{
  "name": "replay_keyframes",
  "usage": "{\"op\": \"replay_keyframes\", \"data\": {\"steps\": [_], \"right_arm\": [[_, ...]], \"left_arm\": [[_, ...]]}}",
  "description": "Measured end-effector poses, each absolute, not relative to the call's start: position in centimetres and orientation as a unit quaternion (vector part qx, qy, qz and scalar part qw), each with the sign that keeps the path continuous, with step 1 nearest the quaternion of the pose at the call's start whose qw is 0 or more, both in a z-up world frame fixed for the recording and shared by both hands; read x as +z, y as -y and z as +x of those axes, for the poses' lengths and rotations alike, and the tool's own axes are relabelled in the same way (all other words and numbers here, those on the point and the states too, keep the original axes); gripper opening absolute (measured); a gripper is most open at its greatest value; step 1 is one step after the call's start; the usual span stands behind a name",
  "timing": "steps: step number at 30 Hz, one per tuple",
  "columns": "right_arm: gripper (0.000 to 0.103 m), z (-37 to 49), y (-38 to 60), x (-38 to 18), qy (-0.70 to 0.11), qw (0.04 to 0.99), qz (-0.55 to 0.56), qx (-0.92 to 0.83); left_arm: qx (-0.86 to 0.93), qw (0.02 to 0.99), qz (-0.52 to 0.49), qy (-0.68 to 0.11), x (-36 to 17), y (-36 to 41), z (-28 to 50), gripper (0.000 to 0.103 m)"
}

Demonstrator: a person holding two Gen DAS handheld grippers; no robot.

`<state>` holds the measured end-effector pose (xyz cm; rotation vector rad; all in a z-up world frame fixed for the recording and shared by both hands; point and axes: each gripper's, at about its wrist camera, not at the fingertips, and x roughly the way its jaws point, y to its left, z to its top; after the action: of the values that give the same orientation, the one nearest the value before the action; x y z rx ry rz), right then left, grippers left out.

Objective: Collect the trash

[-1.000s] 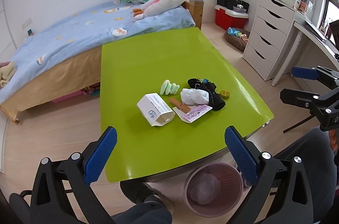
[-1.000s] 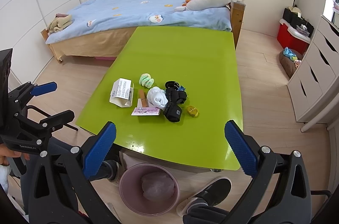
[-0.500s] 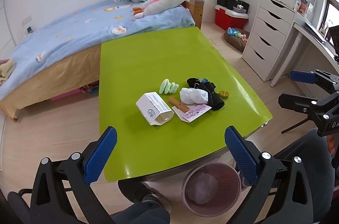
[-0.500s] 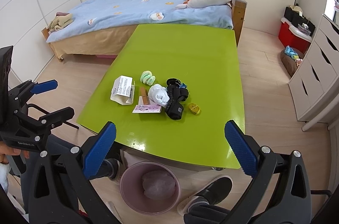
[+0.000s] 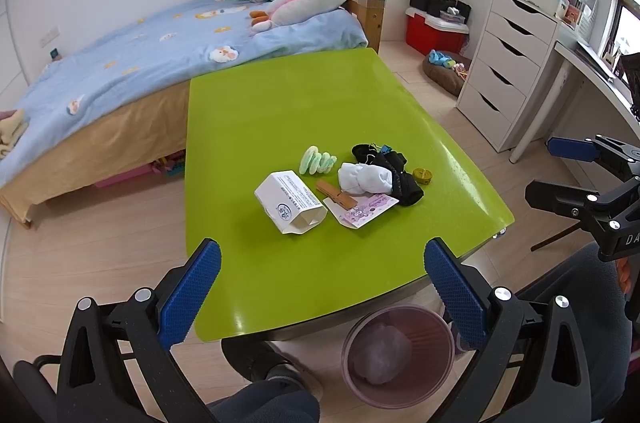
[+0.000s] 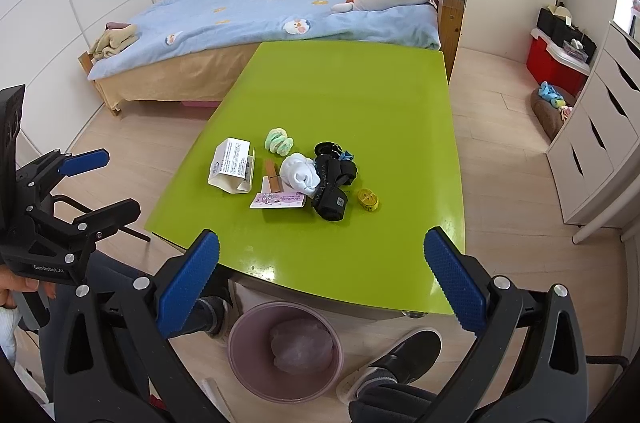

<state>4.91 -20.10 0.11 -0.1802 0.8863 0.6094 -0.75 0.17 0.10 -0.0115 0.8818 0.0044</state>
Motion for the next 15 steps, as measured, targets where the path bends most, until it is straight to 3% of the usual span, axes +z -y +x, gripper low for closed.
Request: {"op": "replay_keyframes", "data": {"steps": [15], "right_arm": [[0.100,5.34,20.16,-0.70,-0.430,0.851,-0.087,0.289]], "left_arm": [[0.002,0.904,-0.007,-0.428,0.17,-0.27,-0.65,0.097]]}}
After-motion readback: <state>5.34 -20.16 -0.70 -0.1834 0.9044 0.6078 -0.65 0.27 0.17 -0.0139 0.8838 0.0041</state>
